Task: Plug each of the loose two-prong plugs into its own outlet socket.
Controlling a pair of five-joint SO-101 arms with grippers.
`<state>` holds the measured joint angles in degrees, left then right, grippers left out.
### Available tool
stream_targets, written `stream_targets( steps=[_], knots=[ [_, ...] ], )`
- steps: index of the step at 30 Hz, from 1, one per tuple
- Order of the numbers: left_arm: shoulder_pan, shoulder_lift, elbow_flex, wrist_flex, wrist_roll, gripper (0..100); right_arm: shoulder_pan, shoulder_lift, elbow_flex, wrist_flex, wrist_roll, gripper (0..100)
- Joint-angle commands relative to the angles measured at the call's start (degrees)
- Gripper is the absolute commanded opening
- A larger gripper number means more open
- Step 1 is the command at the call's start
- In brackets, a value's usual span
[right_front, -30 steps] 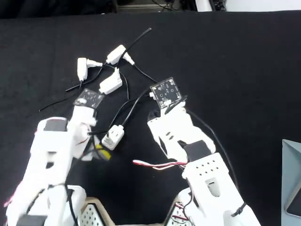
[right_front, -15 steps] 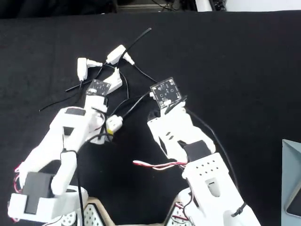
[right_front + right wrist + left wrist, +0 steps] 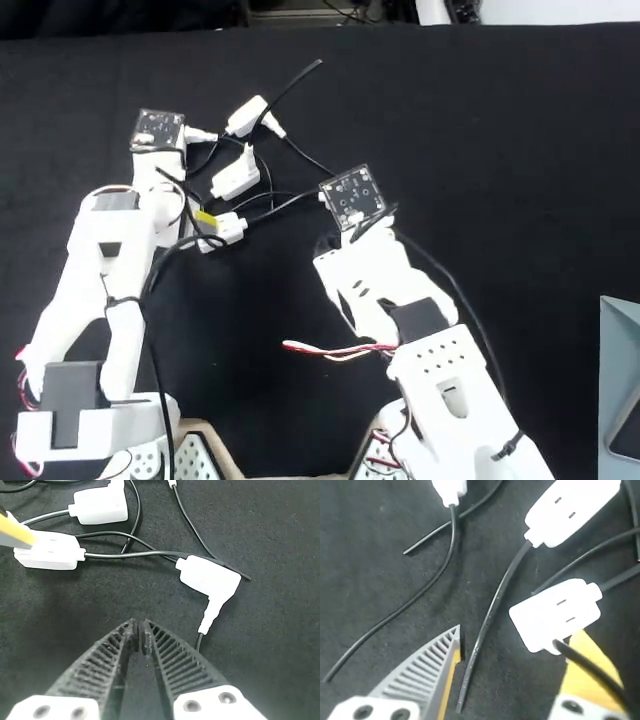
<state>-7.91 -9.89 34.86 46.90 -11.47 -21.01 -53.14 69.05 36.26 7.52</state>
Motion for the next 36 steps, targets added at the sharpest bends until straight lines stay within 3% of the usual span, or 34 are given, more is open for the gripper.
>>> stream_targets(
  steps=[1,8,13,17,22,28,33,36],
  knots=[
    [-2.2,-0.9,-3.5,1.8,0.2,35,0.7,-1.1,-0.3,-1.1,-0.4,1.1],
    [-9.2,-6.2,-13.2,19.3,0.0,35,0.6,-1.1,-1.0,-0.5,-2.2,1.1],
    [-10.8,-18.2,-11.7,23.8,-1.4,35,3.0,-2.1,-10.1,13.0,-2.6,1.1],
    [-10.2,-30.9,-4.6,23.6,-1.4,23,4.8,-7.6,-16.3,23.6,-2.8,1.1],
    [-10.4,-46.2,3.0,23.6,-1.4,4,5.5,-19.7,-14.9,28.9,-2.9,1.1],
    [-10.2,-58.4,14.5,23.4,1.0,3,6.9,-39.0,-2.0,30.1,-7.3,1.1],
    [-10.2,-68.4,26.9,17.1,3.9,3,12.5,-54.8,9.8,30.0,-8.9,1.1],
    [-10.2,-74.4,33.4,13.2,4.6,3,12.6,-54.7,13.1,30.1,-9.1,1.1]
  ],
)
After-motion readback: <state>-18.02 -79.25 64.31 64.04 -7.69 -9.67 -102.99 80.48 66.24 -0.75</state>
